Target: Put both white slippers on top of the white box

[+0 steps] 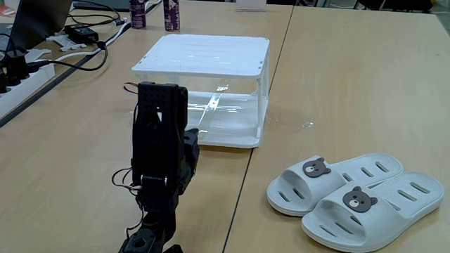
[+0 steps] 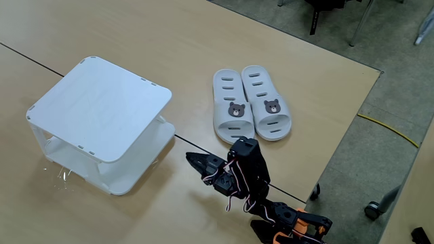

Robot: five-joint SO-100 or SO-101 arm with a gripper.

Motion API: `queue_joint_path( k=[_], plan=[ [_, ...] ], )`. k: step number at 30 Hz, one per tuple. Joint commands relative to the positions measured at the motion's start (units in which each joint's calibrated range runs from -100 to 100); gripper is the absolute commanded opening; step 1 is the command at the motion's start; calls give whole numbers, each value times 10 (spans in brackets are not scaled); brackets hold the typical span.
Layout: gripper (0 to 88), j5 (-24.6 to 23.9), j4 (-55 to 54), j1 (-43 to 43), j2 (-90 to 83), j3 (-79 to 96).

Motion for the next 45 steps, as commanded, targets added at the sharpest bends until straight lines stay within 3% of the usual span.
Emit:
queue_joint_path(
  k=[1,13,17,24,28,32,41,45],
  plan=[
    [8,4,-6,7,44,-2],
    [13,4,-6,307,142,-35],
    [13,4,-6,369,142,-36],
    [16,4,-6,375,136,-80],
    [118,4,-5,373,136,-146],
    [134,4,4,371,141,-180],
    [136,4,164,372,142,-373],
    [226,4,235,372,142,-462]
  ],
)
